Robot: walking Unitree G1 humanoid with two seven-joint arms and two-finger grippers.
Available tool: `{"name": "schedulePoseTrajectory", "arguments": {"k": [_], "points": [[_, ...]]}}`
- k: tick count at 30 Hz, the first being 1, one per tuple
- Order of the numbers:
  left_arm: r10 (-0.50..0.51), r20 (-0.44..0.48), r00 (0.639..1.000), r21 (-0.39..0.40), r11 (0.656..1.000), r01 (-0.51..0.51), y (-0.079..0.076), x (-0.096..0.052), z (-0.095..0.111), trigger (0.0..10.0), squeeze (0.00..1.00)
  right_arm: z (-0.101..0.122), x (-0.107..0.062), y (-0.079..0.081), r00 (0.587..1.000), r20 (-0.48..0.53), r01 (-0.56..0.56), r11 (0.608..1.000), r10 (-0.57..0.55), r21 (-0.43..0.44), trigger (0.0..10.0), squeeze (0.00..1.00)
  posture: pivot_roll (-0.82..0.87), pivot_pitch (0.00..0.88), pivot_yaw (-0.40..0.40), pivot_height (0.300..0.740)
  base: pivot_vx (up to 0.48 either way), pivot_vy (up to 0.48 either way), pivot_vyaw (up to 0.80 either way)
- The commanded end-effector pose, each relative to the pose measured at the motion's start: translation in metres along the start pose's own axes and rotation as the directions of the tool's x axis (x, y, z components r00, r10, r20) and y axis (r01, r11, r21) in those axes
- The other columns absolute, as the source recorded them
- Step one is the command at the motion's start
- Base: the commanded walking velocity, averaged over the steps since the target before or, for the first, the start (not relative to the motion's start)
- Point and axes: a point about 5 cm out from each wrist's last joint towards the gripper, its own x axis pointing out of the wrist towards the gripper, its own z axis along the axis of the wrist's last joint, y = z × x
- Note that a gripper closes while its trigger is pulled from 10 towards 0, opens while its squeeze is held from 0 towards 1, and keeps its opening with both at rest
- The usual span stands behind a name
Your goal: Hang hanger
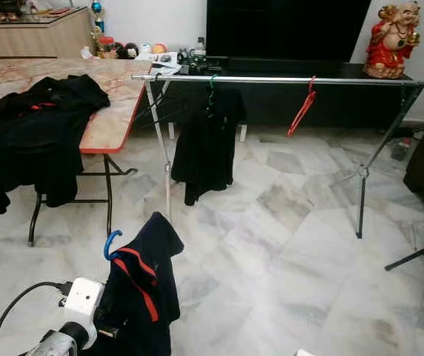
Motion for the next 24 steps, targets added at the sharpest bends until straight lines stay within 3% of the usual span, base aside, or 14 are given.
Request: {"name": "schedulePoseTrajectory", "arguments": {"k": [1,7,21,24], "points": [[0.01,0.06,0.998,-0.005,1.0,-0.01,0.002,0.0014,0.0125,10.0,0.0,0.0006,0.0,-0.0021,1.0,-0.004,0.005,1.0,-0.005,-0.003,10.0,0.0,0.18,0.0,-0.036,0.74,0.0,0.0,-0.53],[0.001,0.055,0.999,0.014,1.0,-0.002,0.0012,0.0007,0.0115,10.0,0.0,0.001,0.0,-0.0018,1.0,0.0,0.004,1.0,-0.004,-0.005,10.0,0.0,0.18,0.0,-0.036,0.74,0.151,0.0,-0.52],[-0.002,0.051,0.999,0.017,1.0,0.001,0.0011,0.0015,0.0115,10.0,0.0,0.0018,0.0002,-0.0009,1.0,0.004,-0.004,1.0,0.004,-0.005,10.0,0.0,0.18,0.0,-0.036,0.74,0.312,0.0,0.0],[0.001,0.051,0.999,0.016,1.0,-0.002,0.0018,0.0019,0.0116,10.0,0.0,0.0019,0.0003,-0.0004,1.0,0.0,-0.005,1.0,0.005,-0.007,10.0,0.0,0.18,0.0,-0.036,0.74,0.326,0.0,-0.7]]}}
